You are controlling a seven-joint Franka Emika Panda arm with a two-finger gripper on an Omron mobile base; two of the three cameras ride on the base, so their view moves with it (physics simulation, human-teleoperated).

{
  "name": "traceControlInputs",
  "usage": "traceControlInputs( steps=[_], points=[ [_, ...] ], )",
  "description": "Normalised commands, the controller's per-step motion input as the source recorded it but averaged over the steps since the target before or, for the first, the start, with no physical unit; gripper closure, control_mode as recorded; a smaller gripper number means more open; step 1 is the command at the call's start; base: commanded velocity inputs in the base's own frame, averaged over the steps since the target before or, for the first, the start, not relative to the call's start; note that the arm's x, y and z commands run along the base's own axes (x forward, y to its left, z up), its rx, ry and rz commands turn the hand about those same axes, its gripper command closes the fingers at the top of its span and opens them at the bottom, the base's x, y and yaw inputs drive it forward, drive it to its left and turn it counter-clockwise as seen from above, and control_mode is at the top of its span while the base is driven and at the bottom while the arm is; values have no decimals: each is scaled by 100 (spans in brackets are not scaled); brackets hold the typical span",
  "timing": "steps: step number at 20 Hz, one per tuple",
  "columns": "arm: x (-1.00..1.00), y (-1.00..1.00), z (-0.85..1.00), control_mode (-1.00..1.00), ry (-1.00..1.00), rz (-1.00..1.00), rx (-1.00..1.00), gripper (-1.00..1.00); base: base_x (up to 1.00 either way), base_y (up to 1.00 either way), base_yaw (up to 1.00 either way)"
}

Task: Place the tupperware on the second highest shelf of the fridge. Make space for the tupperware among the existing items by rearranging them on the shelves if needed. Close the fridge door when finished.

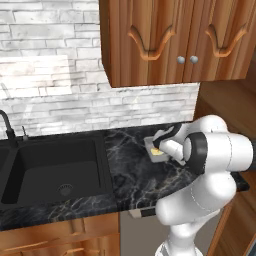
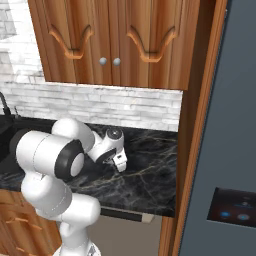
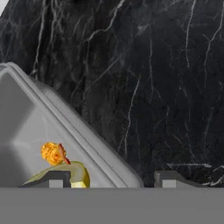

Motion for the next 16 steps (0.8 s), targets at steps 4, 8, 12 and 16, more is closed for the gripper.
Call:
traceControlInputs(
  steps=[4,8,12,16],
  points=[
    [-8,0,0,-100,-4,0,0,100,0,0,0],
    [-30,0,17,-100,-23,0,0,100,0,0,0],
    [-54,0,44,-100,-27,-1,-1,100,0,0,0],
    [-93,24,94,-100,-7,-7,-1,100,0,0,0]
  ],
)
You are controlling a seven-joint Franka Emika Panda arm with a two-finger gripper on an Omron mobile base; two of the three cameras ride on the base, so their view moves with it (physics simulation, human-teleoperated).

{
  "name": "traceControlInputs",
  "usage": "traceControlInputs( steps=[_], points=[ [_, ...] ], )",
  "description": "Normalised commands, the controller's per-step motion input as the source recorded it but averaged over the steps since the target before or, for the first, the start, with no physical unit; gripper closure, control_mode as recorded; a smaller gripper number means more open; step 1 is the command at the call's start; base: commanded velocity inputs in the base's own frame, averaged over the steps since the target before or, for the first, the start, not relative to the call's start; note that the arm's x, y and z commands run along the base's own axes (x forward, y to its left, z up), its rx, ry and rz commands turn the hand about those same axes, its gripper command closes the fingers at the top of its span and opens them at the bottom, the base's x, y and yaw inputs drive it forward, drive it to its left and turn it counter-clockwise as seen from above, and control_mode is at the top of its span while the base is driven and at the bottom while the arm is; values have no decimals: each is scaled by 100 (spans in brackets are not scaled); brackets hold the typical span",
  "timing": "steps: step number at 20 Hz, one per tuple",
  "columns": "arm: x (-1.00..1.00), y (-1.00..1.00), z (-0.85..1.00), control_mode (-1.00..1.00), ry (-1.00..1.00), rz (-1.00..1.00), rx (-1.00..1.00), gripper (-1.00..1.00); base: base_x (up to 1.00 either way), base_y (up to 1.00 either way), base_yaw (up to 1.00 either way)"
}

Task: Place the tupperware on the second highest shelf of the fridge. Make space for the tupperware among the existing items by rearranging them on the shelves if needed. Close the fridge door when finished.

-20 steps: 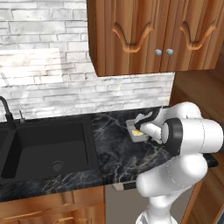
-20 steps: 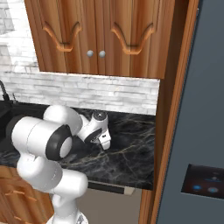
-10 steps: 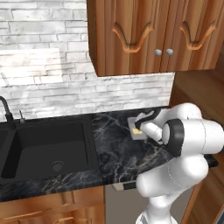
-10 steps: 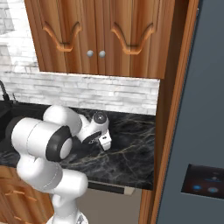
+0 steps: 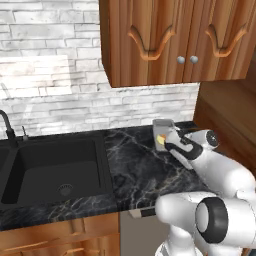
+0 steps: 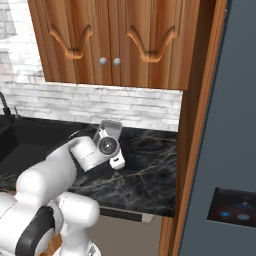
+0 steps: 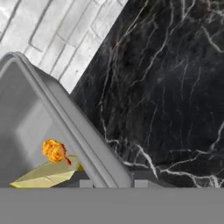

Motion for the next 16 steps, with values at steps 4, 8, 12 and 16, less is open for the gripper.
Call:
traceControlInputs(
  steps=[4,8,12,16],
  points=[
    [-92,27,100,-100,10,-8,0,100,0,0,0],
    [-100,18,100,-100,28,-4,2,100,0,0,0],
    [-100,24,96,-100,38,0,2,100,0,0,0],
    [-98,7,62,-100,7,1,-1,100,0,0,0]
  ],
)
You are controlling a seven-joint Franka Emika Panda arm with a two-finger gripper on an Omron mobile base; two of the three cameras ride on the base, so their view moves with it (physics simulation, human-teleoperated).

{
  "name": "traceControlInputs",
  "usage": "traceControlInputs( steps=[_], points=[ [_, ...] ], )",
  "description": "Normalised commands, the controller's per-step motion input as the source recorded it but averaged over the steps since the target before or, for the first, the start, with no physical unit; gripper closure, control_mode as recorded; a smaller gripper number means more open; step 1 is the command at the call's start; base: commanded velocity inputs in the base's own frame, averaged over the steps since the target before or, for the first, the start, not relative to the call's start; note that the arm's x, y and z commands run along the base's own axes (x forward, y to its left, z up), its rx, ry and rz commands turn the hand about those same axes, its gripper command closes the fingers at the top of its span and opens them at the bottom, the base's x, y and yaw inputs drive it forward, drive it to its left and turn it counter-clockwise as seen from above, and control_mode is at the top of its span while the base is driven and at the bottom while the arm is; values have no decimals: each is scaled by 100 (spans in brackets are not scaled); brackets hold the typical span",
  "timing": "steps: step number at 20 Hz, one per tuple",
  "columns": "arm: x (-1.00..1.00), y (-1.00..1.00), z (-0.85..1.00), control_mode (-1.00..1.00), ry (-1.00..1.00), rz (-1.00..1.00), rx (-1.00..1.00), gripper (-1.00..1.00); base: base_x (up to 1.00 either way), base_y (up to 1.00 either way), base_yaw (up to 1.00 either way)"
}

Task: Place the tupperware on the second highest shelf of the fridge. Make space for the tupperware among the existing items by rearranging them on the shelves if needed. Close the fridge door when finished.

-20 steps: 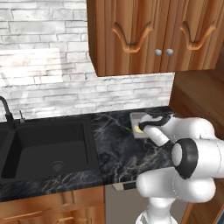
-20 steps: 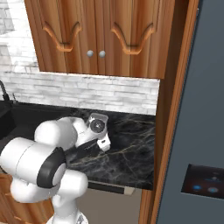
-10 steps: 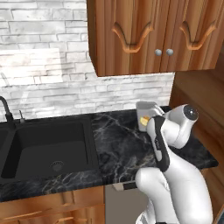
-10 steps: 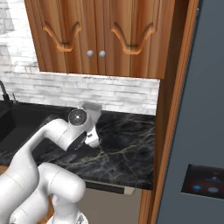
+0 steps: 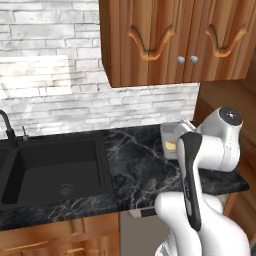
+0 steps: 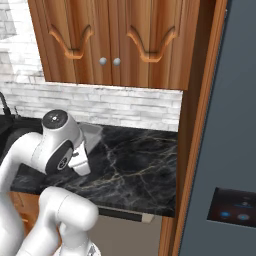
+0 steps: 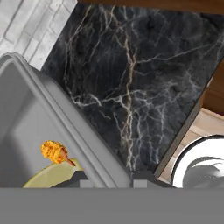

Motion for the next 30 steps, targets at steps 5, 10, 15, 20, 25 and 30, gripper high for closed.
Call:
traceControlInputs(
  steps=[5,10,15,20,25,30],
  points=[
    [-30,1,9,-100,-9,0,-2,100,0,0,0],
    [-64,0,0,-100,0,0,0,100,0,0,0],
    [-100,-22,0,-100,-3,-11,0,100,0,0,0],
    [-19,-16,0,-100,-3,-7,0,100,0,0,0],
    [27,3,0,-100,-14,0,-11,100,0,0,0],
    [0,8,1,-100,-5,5,-4,100,0,0,0]
  ],
)
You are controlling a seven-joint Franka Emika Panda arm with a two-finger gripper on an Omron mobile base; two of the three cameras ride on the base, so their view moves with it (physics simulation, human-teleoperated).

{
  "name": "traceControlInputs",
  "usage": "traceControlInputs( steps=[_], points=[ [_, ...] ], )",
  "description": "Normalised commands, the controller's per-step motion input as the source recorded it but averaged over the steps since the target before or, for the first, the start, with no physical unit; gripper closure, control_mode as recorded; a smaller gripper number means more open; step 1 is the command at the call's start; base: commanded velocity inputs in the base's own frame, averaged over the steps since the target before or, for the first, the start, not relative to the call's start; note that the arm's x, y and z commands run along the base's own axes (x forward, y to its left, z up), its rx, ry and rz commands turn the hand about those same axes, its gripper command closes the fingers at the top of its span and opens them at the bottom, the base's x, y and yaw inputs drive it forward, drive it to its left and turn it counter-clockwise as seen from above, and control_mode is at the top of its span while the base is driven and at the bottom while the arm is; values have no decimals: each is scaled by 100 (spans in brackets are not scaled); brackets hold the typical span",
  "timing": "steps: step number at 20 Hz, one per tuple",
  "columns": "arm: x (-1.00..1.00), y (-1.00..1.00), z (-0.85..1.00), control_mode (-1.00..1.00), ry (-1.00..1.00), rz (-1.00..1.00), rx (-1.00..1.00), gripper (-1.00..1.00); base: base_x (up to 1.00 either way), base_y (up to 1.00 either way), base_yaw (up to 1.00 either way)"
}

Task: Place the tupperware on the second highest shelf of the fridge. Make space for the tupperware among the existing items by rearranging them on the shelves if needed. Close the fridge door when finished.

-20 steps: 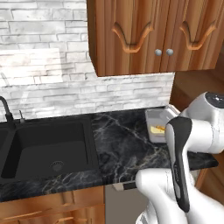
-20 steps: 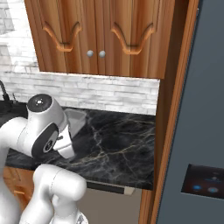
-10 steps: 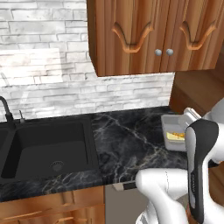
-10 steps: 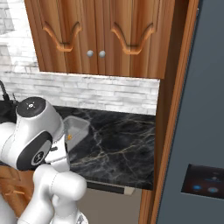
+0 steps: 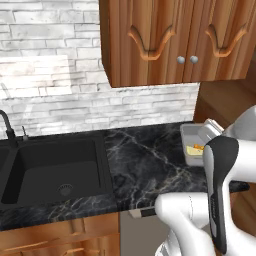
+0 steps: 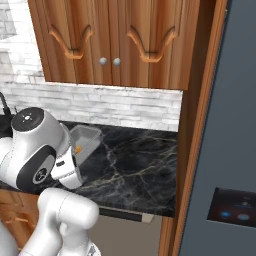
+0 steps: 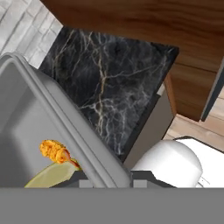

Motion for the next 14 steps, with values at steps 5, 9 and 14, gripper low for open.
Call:
traceControlInputs(
  steps=[5,9,14],
  points=[
    [-11,0,0,100,0,0,0,100,-37,-6,-2],
    [0,0,0,100,0,0,0,100,-100,-58,-11],
    [0,0,0,100,0,0,0,100,-42,-95,-18]
  ],
)
